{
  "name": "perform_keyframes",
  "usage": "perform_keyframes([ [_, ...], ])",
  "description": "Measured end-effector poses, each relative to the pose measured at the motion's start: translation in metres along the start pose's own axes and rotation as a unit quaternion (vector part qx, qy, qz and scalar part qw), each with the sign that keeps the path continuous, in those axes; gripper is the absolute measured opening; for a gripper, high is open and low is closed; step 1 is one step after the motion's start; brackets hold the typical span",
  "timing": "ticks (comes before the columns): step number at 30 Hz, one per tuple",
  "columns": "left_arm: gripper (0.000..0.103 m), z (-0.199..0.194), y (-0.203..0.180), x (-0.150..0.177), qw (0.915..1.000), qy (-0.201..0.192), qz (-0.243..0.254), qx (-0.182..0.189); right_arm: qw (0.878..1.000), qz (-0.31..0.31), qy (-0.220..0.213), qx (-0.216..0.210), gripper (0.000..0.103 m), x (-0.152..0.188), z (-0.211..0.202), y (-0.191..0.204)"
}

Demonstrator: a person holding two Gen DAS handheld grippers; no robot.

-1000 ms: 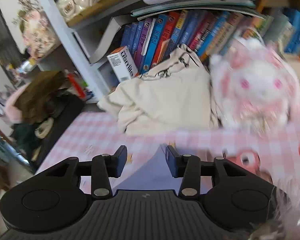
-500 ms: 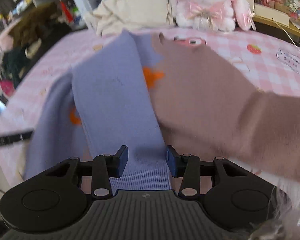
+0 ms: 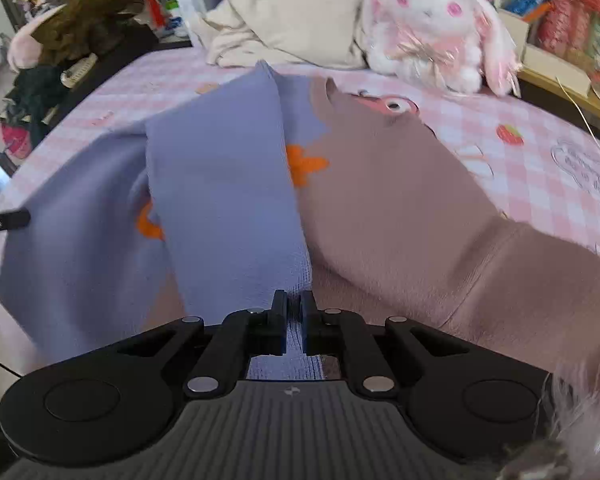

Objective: Fold clothes
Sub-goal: 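Lay the sweater flat on the mat with both grippers, spreading it out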

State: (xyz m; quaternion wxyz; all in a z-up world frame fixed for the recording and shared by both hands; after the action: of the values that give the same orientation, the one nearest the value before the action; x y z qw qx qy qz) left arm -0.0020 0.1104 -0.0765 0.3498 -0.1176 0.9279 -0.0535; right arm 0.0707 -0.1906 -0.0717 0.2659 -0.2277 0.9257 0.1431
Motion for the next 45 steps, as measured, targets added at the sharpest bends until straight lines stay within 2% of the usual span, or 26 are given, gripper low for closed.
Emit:
perform_keyframes([
  [1,0.005,0.003,0.003,0.004,0.9993,0.011,0.026,-0.024,1.000,0.009,-0.003,-0.018,0.007,-0.005,-0.004,0.004],
  [3,0.017,0.009,0.010,0.012,0.9938,0.033,0.077,-0.073,0.998,0.028,-0.010,-0.055,0.007,-0.014,-0.011,0.013],
  [5,0.032,0.008,0.003,0.016,0.9855,0.030,0.123,-0.113,0.995,0.042,-0.018,-0.083,0.007,-0.024,-0.017,0.022],
  [6,0.039,0.002,-0.006,0.015,0.9826,0.010,0.147,-0.113,0.994,0.051,-0.021,-0.093,0.007,-0.029,-0.018,0.026],
  [7,0.045,-0.006,-0.023,0.013,0.9820,-0.016,0.169,-0.082,0.992,0.066,-0.024,-0.106,0.007,-0.033,-0.017,0.029],
  [9,0.064,-0.024,-0.057,0.010,0.9746,-0.069,0.213,-0.015,0.985,0.101,-0.028,-0.134,0.007,-0.041,-0.014,0.033],
  [12,0.066,-0.038,-0.108,0.008,0.9602,-0.079,0.242,0.115,0.967,0.172,-0.045,-0.181,0.005,-0.060,-0.006,0.034],
  [14,0.066,-0.045,-0.128,0.005,0.9527,-0.076,0.236,0.177,0.963,0.190,-0.059,-0.182,0.005,-0.073,0.000,0.034],
  [15,0.070,-0.047,-0.135,0.002,0.9497,-0.075,0.229,0.200,0.962,0.195,-0.063,-0.181,0.005,-0.079,0.001,0.034],
  [17,0.071,-0.047,-0.142,-0.001,0.9466,-0.079,0.230,0.212,0.960,0.199,-0.066,-0.185,0.005,-0.085,0.000,0.036],
  [19,0.071,-0.039,-0.146,-0.003,0.9476,-0.088,0.246,0.184,0.959,0.200,-0.069,-0.189,0.005,-0.090,-0.001,0.040],
  [20,0.067,-0.031,-0.146,-0.004,0.9503,-0.089,0.245,0.170,0.959,0.194,-0.071,-0.192,0.005,-0.091,-0.003,0.042],
  [22,0.036,-0.016,-0.144,-0.008,0.9554,-0.091,0.243,0.142,0.959,0.185,-0.073,-0.200,0.005,-0.091,-0.008,0.048],
  [23,0.003,-0.006,-0.140,-0.011,0.9588,-0.077,0.233,0.143,0.959,0.183,-0.075,-0.203,0.005,-0.090,-0.009,0.050],
  [24,0.003,0.002,-0.136,-0.014,0.9632,-0.062,0.219,0.143,0.959,0.183,-0.078,-0.201,0.005,-0.089,-0.011,0.049],
  [26,0.003,0.008,-0.122,-0.027,0.9676,-0.065,0.196,0.145,0.963,0.178,-0.087,-0.180,0.008,-0.083,-0.015,0.043],
  [28,0.003,0.008,-0.098,-0.054,0.9735,-0.080,0.165,0.137,0.971,0.165,-0.089,-0.147,0.009,-0.071,-0.017,0.035],
  [30,0.003,0.003,-0.064,-0.087,0.9790,-0.104,0.129,0.118,0.981,0.146,-0.069,-0.106,0.009,-0.052,-0.011,0.027],
  [34,0.003,-0.008,0.020,-0.154,0.9856,-0.147,0.056,0.061,0.994,0.104,-0.007,-0.004,0.010,-0.008,0.011,0.016],
  [37,0.003,-0.004,0.081,-0.190,0.9853,-0.165,0.043,-0.009,0.995,0.088,0.019,0.047,0.009,0.016,0.020,0.012],
  [39,0.003,0.007,0.118,-0.205,0.9843,-0.163,0.039,-0.056,0.994,0.085,0.024,0.066,0.009,0.025,0.022,0.011],
  [43,0.004,0.038,0.169,-0.212,0.9848,-0.131,0.016,-0.114,0.991,0.102,0.018,0.083,0.009,0.027,0.021,0.012],
  [45,0.015,0.051,0.183,-0.210,0.9833,-0.112,0.008,-0.143,0.990,0.106,0.019,0.092,0.009,0.025,0.023,0.012],
])
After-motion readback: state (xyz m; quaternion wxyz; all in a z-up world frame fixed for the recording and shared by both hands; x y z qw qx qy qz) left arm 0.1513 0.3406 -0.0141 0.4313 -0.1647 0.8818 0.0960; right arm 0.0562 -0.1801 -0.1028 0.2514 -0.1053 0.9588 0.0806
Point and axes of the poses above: each gripper's, at about its wrist camera, not at the fingertips, and z roughly the way its jaws point, y to its left, x to its underside, the point moved 7 cm from there along z, roughly the way its jaws point, and after that the axes turned 4 degrees about -z, right-handed, at the moved point
